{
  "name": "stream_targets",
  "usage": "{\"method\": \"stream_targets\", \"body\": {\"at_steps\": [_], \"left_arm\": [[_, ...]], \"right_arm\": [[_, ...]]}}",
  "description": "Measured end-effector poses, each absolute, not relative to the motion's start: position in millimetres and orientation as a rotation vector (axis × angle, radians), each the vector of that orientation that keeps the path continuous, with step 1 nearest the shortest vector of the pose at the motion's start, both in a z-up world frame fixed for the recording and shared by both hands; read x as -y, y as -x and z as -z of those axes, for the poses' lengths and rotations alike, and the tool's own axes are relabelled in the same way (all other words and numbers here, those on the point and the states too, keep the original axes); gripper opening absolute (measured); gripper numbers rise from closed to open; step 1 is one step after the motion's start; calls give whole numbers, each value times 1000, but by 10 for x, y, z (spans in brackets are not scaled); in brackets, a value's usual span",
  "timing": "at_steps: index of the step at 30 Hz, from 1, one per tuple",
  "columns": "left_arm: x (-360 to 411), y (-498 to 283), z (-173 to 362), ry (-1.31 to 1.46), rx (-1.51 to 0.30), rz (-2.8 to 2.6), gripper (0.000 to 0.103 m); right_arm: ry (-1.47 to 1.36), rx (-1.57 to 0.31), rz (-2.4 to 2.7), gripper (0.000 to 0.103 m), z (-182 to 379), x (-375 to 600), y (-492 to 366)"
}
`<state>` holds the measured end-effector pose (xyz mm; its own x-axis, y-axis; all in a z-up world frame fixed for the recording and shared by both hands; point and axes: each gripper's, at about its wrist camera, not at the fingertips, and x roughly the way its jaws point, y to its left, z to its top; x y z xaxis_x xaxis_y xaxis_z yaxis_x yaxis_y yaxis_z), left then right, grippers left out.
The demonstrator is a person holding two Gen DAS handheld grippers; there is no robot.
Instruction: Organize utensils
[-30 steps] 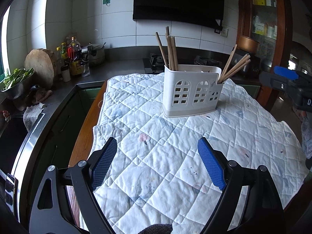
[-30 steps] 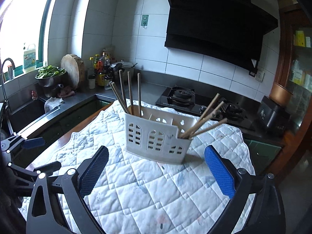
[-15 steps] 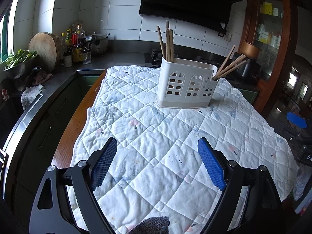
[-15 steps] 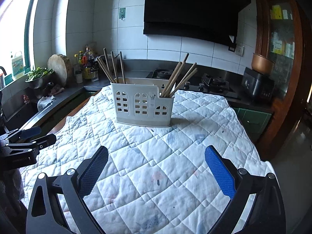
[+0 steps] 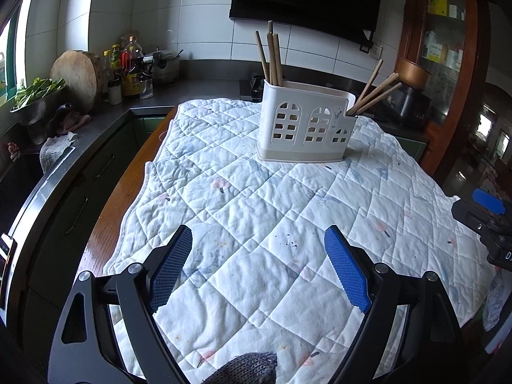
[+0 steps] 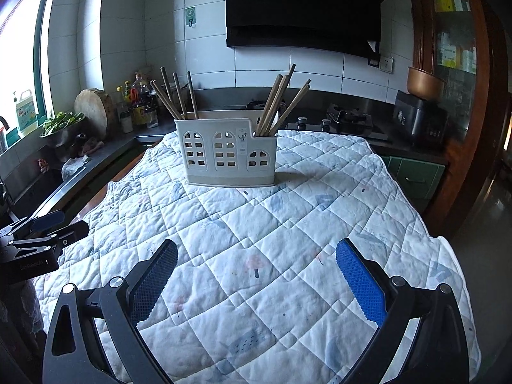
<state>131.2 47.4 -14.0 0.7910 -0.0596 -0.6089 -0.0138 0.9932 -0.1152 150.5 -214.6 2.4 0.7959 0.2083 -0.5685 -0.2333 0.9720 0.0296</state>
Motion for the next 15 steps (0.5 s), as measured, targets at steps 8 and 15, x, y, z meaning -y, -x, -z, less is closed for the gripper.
{"method": "stream_targets", "body": {"at_steps": [8,15], "left_arm": [[-451,-1292,201,126,-673,33,84],[-424,-1265,194,121,-667,35,84]], "right_arm": [[40,-615,-232,96,19,2182,-1500],[36,-623,-231,96,42,2189,-1499]]}}
